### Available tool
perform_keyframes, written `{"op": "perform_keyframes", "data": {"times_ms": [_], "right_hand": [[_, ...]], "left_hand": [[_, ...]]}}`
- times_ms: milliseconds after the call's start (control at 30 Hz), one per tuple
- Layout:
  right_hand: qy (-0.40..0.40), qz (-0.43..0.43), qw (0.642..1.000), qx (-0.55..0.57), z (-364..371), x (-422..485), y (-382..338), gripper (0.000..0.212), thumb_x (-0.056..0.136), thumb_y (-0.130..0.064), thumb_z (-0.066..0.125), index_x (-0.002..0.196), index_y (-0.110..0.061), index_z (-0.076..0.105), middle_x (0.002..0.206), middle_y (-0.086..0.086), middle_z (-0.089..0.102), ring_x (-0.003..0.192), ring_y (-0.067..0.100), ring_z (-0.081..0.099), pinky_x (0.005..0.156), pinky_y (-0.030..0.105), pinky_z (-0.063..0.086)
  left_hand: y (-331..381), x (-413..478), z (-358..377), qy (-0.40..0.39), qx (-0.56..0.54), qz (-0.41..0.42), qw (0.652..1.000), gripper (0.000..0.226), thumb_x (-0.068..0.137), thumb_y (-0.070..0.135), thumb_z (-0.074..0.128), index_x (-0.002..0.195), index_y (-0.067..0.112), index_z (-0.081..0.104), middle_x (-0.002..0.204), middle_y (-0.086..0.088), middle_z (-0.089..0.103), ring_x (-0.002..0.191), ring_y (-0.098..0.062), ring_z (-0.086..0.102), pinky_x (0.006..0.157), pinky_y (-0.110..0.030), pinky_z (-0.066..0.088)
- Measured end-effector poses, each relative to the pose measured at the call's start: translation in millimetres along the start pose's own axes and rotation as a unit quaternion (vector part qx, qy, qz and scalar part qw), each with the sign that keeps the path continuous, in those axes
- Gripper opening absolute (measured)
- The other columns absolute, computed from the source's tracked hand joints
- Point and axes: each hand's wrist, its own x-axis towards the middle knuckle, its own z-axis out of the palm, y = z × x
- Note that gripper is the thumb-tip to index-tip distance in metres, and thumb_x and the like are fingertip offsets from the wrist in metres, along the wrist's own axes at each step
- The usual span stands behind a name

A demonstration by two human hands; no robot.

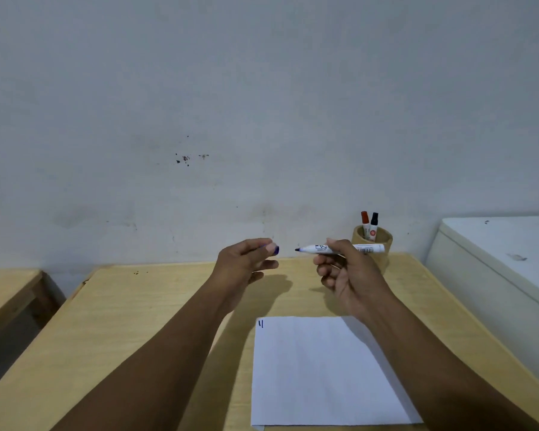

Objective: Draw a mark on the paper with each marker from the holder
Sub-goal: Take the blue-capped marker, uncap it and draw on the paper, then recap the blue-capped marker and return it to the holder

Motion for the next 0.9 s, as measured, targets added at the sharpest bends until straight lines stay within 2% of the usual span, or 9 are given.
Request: {"op": "perform_keyframes", "data": {"times_ms": [200, 333, 467, 600, 667, 733, 800, 900], "right_hand": [[0.024, -0.048, 0.999, 0.008, -4, 2, -1, 0.017, 0.094, -0.015, 0.064, 0.1, 0.002, 0.065, 0.064, 0.011, 0.067, 0.043, 0.014, 0.059, 0.04, 0.022, 0.037], [0.028, -0.071, 0.997, -0.001, -12, 3, -1, 0.017, 0.095, -0.014, 0.066, 0.098, 0.002, 0.066, 0.064, 0.011, 0.068, 0.046, 0.014, 0.061, 0.044, 0.023, 0.039], [0.014, -0.083, 0.996, 0.016, -15, 6, 2, 0.015, 0.095, -0.015, 0.067, 0.095, 0.0, 0.066, 0.066, 0.01, 0.07, 0.05, 0.013, 0.065, 0.046, 0.022, 0.043], [-0.001, -0.052, 0.999, -0.012, -21, 11, -8, 0.023, 0.094, -0.028, 0.069, 0.097, -0.006, 0.067, 0.07, 0.009, 0.07, 0.052, 0.015, 0.063, 0.048, 0.025, 0.041], [0.035, -0.036, 0.998, -0.048, -33, 15, -17, 0.029, 0.093, -0.038, 0.069, 0.1, -0.011, 0.066, 0.067, 0.009, 0.068, 0.05, 0.016, 0.059, 0.046, 0.026, 0.038], [0.114, -0.04, 0.99, -0.074, -52, 22, -27, 0.034, 0.093, -0.043, 0.067, 0.106, -0.012, 0.065, 0.061, 0.007, 0.065, 0.046, 0.015, 0.056, 0.042, 0.024, 0.037], [0.179, -0.051, 0.978, -0.097, -71, 26, -36, 0.031, 0.097, -0.037, 0.063, 0.105, -0.007, 0.064, 0.062, 0.009, 0.063, 0.043, 0.015, 0.054, 0.038, 0.022, 0.037], [0.186, -0.08, 0.971, -0.126, -90, 26, -49, 0.017, 0.098, -0.022, 0.06, 0.103, -0.006, 0.062, 0.068, 0.011, 0.064, 0.042, 0.014, 0.053, 0.036, 0.022, 0.037]], "left_hand": [[-6, 7, 38, -0.043, -0.072, -0.029, 0.996, 0.015, 0.086, 0.021, 0.079, 0.1, 0.017, 0.075, 0.095, 0.0, 0.08, 0.078, -0.018, 0.076, 0.071, -0.029, 0.045], [-12, 11, 53, -0.057, -0.046, -0.014, 0.997, 0.012, 0.085, 0.019, 0.08, 0.095, 0.016, 0.075, 0.089, 0.0, 0.078, 0.076, -0.015, 0.076, 0.072, -0.028, 0.048], [-13, 18, 64, -0.028, -0.031, 0.019, 0.999, 0.012, 0.083, 0.015, 0.081, 0.092, 0.009, 0.075, 0.078, -0.006, 0.077, 0.068, -0.013, 0.074, 0.074, -0.028, 0.051], [-5, 28, 72, -0.018, 0.0, 0.05, 0.999, 0.016, 0.082, 0.015, 0.083, 0.092, 0.006, 0.075, 0.073, -0.006, 0.076, 0.067, -0.016, 0.073, 0.073, -0.029, 0.051], [5, 38, 81, 0.009, 0.04, 0.091, 0.995, 0.019, 0.081, 0.014, 0.084, 0.092, 0.003, 0.075, 0.069, -0.004, 0.075, 0.064, -0.014, 0.072, 0.067, -0.026, 0.05], [18, 50, 94, 0.036, 0.074, 0.138, 0.987, 0.017, 0.08, 0.012, 0.085, 0.09, 0.003, 0.074, 0.068, -0.004, 0.074, 0.061, -0.013, 0.072, 0.061, -0.02, 0.049], [29, 61, 109, 0.045, 0.111, 0.176, 0.977, 0.015, 0.08, 0.013, 0.085, 0.088, 0.005, 0.074, 0.071, -0.005, 0.074, 0.064, -0.017, 0.074, 0.063, -0.022, 0.053], [36, 75, 131, 0.044, 0.194, 0.218, 0.955, 0.013, 0.081, 0.017, 0.084, 0.087, 0.009, 0.075, 0.075, -0.006, 0.076, 0.069, -0.018, 0.077, 0.066, -0.02, 0.054]]}}
